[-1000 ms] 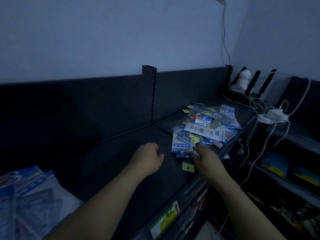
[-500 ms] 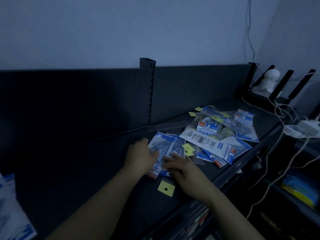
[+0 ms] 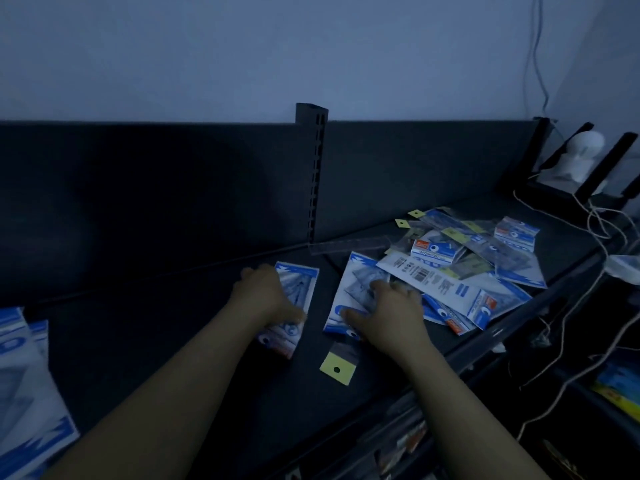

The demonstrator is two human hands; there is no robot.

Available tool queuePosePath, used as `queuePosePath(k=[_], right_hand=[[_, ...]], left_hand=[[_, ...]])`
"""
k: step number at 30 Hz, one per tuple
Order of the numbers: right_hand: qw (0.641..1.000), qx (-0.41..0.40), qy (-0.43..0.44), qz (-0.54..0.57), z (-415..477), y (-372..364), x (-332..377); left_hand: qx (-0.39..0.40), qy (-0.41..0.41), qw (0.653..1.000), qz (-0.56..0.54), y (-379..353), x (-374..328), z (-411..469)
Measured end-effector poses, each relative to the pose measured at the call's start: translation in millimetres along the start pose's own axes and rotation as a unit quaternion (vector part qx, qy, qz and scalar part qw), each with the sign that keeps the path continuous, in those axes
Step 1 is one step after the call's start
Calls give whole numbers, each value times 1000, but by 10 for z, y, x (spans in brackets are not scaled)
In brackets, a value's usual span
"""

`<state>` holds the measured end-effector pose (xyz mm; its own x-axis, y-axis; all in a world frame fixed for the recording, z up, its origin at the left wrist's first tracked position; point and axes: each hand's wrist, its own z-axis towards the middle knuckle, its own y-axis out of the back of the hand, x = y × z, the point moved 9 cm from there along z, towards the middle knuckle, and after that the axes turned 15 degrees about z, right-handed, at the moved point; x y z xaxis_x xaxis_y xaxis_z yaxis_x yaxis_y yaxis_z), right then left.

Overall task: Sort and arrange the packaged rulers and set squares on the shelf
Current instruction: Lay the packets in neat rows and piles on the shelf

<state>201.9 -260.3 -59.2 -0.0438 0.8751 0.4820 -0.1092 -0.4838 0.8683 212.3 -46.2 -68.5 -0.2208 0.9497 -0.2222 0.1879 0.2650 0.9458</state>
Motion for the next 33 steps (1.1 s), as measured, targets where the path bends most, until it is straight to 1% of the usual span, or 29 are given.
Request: queuePosePath(k=[4,6,9,11,15,16,17,19,20,21,22,23,24,25,28,29,31,33], right_hand=[[991,35,-16,131,28,-9,9],[991,56,18,121,21,-21,89],[989,76,86,88,-26,-84,215],[982,84,117,123,-86,-107,275],[956,136,140,218,-184,-105,355],[954,123,146,230,-168,-43,340],[960,79,147,225,-101,51,261],[978,-35,131,156,65,299,22],[988,-63,106,94,128,376,-107],[996,-60,62,20,190,387,-271],[999,-35,17,-38,238,368,-436],[998,-15,-17,-59,260,358,-568],[998,-6,-32,-54,270,360,-640],[999,-10,-26,-43,274,373,-651],[998,-30,39,-45,266,441,-471],[998,-45,44,-26,254,490,-426],[993,-96,41,52,235,641,-382],[977,-124,36,169,213,757,-348]], left_hand=[[0,-11,1000,-21,30,73,-67],[-2,-26,998,-59,23,102,-57],[-62,-42,986,-149,113,128,-40],[-85,-57,973,-208,141,69,-55],[-72,-84,951,-288,77,-82,-96],[-68,-86,949,-296,56,-104,-103],[-63,-86,948,-298,35,-119,-112],[-60,-78,948,-302,16,-134,-129],[-60,-77,948,-303,19,-145,-133],[-57,-75,948,-303,20,-160,-137],[-52,-72,949,-302,12,-169,-130],[-49,-67,949,-304,7,-175,-119],[-46,-63,948,-308,-1,-177,-109],[-45,-58,946,-315,-3,-175,-106],[-46,-35,937,-345,-16,-150,-98],[-45,-31,933,-355,-18,-150,-95],[-47,-31,926,-374,10,-168,-112],[-54,-34,915,-399,61,-175,-128]])
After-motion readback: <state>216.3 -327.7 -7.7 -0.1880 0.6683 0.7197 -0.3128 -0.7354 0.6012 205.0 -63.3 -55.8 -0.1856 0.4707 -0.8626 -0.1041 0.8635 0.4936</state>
